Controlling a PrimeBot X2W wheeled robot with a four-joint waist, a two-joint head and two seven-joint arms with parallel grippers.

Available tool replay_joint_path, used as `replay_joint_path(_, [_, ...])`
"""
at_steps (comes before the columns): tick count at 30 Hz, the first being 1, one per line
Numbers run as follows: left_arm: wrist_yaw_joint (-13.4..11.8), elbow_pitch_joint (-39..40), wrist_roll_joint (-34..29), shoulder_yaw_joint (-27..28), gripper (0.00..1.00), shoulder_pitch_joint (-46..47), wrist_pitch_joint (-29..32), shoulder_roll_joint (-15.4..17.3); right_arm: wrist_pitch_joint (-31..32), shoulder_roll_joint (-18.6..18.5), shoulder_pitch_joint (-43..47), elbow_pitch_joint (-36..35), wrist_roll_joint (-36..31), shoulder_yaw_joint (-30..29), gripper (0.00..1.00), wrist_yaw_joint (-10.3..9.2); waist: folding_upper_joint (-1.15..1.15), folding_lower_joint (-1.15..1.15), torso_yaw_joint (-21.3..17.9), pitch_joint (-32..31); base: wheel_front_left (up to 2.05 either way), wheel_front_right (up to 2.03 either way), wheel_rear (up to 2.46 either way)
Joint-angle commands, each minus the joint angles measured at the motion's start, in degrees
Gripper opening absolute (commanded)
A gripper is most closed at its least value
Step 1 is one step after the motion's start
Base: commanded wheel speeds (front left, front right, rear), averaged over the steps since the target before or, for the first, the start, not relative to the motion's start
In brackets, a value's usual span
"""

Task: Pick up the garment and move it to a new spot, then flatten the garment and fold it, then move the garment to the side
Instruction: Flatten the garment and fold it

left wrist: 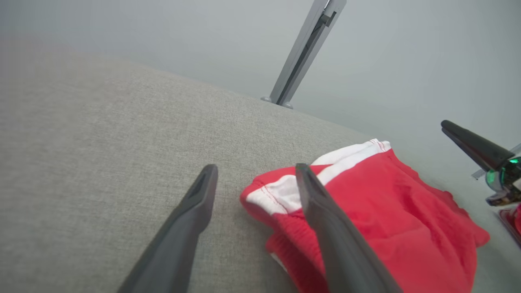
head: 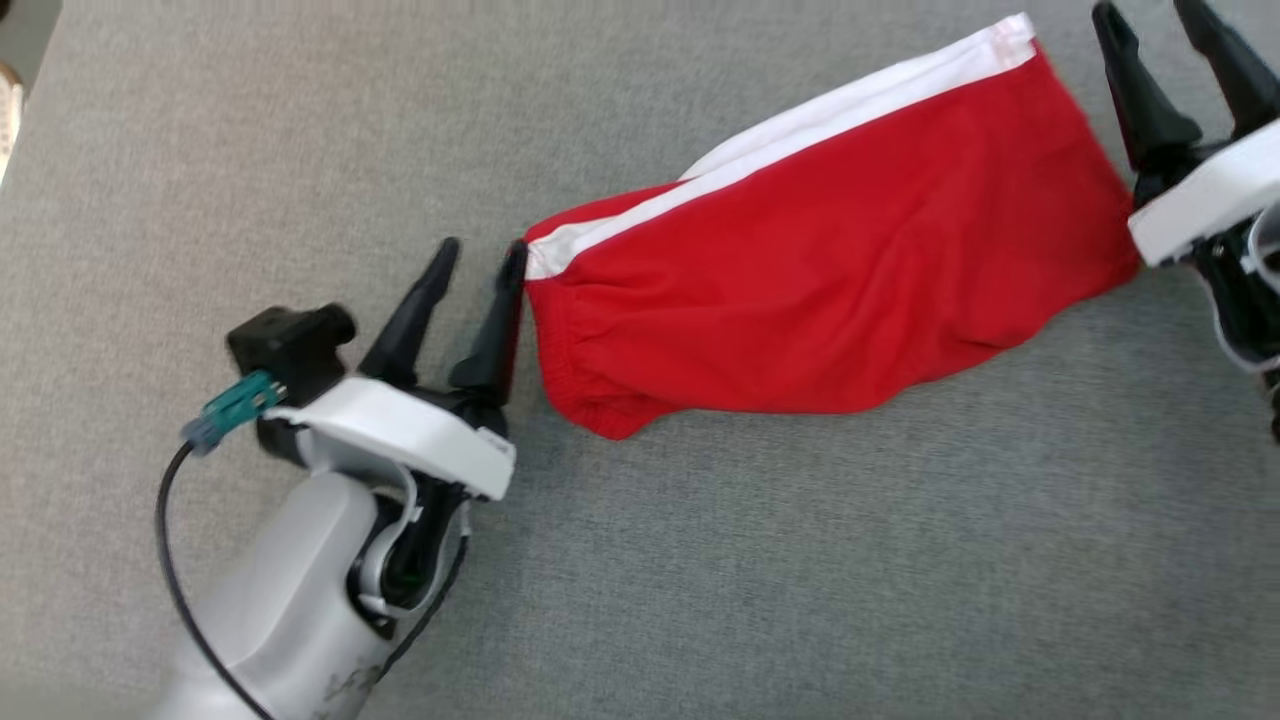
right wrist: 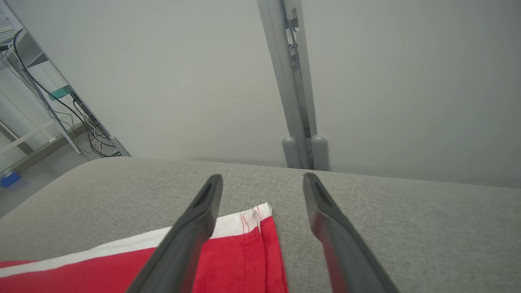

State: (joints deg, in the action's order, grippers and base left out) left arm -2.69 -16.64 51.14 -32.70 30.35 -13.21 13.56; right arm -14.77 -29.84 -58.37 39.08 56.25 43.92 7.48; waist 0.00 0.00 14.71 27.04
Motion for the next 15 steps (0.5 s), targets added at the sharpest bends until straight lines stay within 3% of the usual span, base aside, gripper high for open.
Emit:
replay_joint_path(1, [-1.3,0.8,-1.1,0.8,1.00,-0.9,-0.5,1.3,-0.5,0.4,1.6,-0.4,-1.6,-1.5,1.00,0.03,0.00,0.00,-2.0,-2.3,0.00,0.00,0.00])
replay_joint_path(9, [-8.3,8.6,-7.6,5.0,1.00,-5.9,-1.7,6.8,-0.5,6.3,17.7,-8.8,-18.7,-22.0,1.00,0.03,0.00,0.00,-6.5,-6.9,0.00,0.00,0.00])
replay_joint_path(15, [-10.8,12.3,-12.7,7.4,1.00,-8.4,-1.9,8.2,-0.5,11.2,28.6,-14.8,-27.7,-30.6,1.00,0.02,0.00,0.00,-8.6,-9.0,0.00,0.00,0.00])
